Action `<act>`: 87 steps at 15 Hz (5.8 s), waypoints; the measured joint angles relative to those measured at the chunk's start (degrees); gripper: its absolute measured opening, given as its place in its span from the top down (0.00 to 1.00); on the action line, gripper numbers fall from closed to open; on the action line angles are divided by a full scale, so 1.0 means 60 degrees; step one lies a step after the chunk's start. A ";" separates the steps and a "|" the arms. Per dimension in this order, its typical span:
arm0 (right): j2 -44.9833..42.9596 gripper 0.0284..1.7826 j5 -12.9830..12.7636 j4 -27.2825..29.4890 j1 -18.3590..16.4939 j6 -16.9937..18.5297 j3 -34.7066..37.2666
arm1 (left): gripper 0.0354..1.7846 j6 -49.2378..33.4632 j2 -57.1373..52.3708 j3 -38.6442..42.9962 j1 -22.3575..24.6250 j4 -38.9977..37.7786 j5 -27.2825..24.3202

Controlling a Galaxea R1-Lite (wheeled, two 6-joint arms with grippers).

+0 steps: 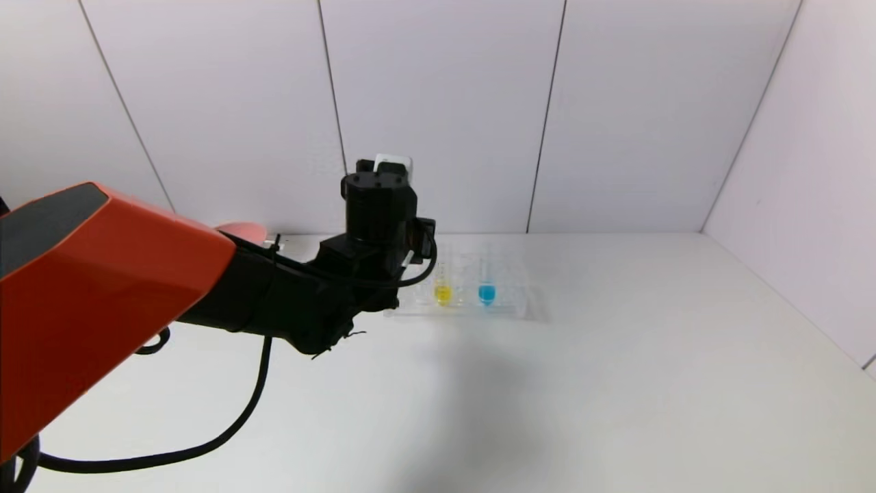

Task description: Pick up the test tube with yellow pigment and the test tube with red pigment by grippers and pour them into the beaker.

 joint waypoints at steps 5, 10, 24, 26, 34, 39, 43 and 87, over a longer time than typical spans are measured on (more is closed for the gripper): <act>0.0000 0.04 0.0000 -0.0004 0.0000 0.0000 0.0000 | 0.76 0.0008 -0.0662 0.0100 0.0000 0.0315 -0.0067; 0.0000 0.04 0.0004 -0.0004 0.0000 0.0000 0.0000 | 0.76 -0.0018 -0.2085 0.1298 0.0735 0.0945 -0.1648; 0.0000 0.04 0.0000 -0.0004 0.0000 0.0000 0.0000 | 0.76 0.1898 -0.5839 0.4764 1.0537 0.2613 -1.2475; 0.0000 0.04 0.0000 0.0000 0.0000 0.0000 0.0000 | 0.76 0.2755 -0.5344 0.4332 1.0732 0.3040 -1.2581; 0.0000 0.04 0.0000 0.0000 0.0000 0.0000 0.0000 | 0.76 0.4626 -0.3035 -0.0459 0.9568 0.7879 -1.2250; 0.0000 0.04 0.0000 -0.0004 0.0000 0.0000 0.0000 | 0.76 0.6569 -0.1558 -0.2568 0.8635 0.9915 -1.0811; 0.0000 0.04 0.0000 -0.0004 0.0000 0.0000 0.0000 | 0.76 0.7769 -0.1038 -0.4066 0.8286 1.1717 -0.9635; 0.0000 0.04 0.0004 -0.0004 0.0000 0.0000 0.0000 | 0.76 0.9559 0.0658 -0.7136 0.5118 1.5120 -0.0790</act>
